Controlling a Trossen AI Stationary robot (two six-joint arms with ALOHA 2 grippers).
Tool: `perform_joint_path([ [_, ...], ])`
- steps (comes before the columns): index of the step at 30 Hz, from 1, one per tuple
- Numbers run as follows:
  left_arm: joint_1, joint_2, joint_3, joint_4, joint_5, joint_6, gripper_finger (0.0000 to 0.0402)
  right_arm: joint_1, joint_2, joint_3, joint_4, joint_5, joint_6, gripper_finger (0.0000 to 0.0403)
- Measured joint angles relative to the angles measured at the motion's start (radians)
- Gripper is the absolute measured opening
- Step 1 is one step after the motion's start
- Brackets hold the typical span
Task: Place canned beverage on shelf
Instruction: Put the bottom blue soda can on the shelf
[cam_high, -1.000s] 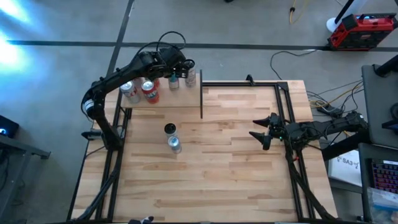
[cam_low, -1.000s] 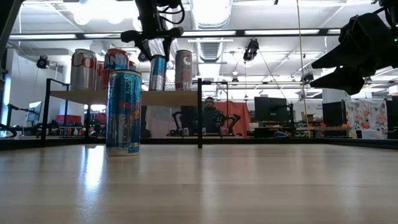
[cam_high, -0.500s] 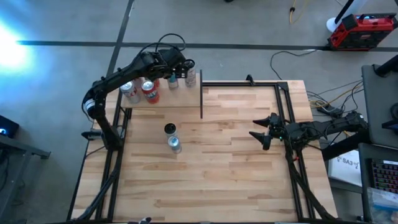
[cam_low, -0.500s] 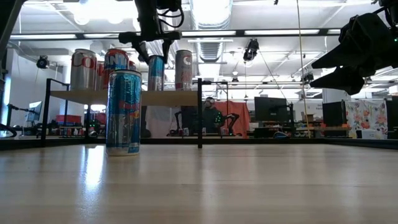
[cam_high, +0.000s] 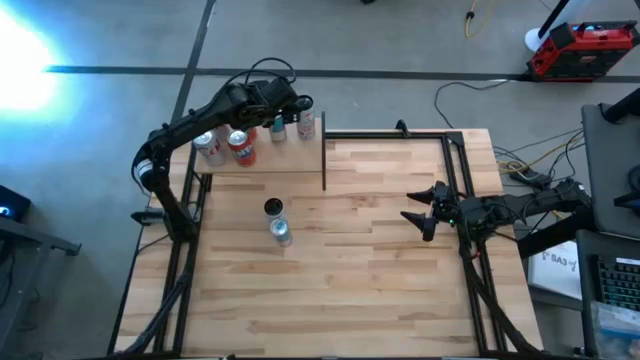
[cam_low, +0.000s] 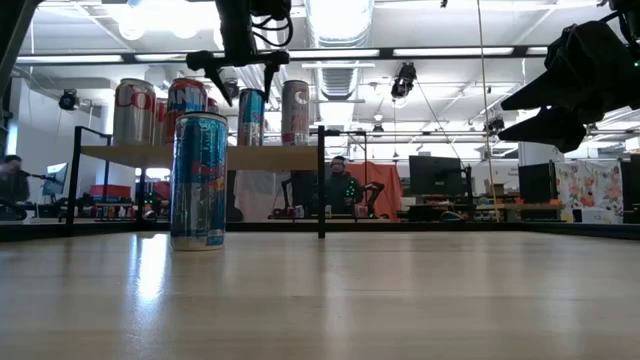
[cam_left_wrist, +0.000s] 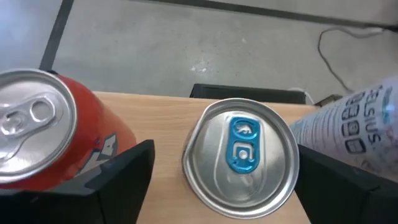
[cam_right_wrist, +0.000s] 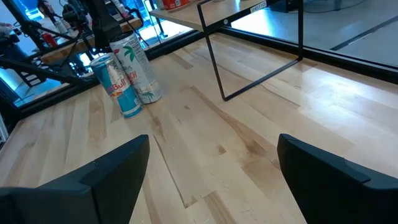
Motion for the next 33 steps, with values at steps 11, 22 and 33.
perform_joint_path([
  [11, 0.000, -0.001, 0.000, 0.008, -0.002, -0.172, 0.0348, 0.000, 0.000, 0.000, 0.000, 0.000, 0.000, 0.0336],
  [22, 0.000, 0.017, 0.002, 0.025, 0.006, -0.301, 0.0349, 0.000, 0.000, 0.000, 0.000, 0.000, 0.000, 0.0336],
  [33, 0.000, 0.022, 0.002, 0.017, 0.006, -0.426, 0.0348, 0.000, 0.000, 0.000, 0.000, 0.000, 0.000, 0.0336],
])
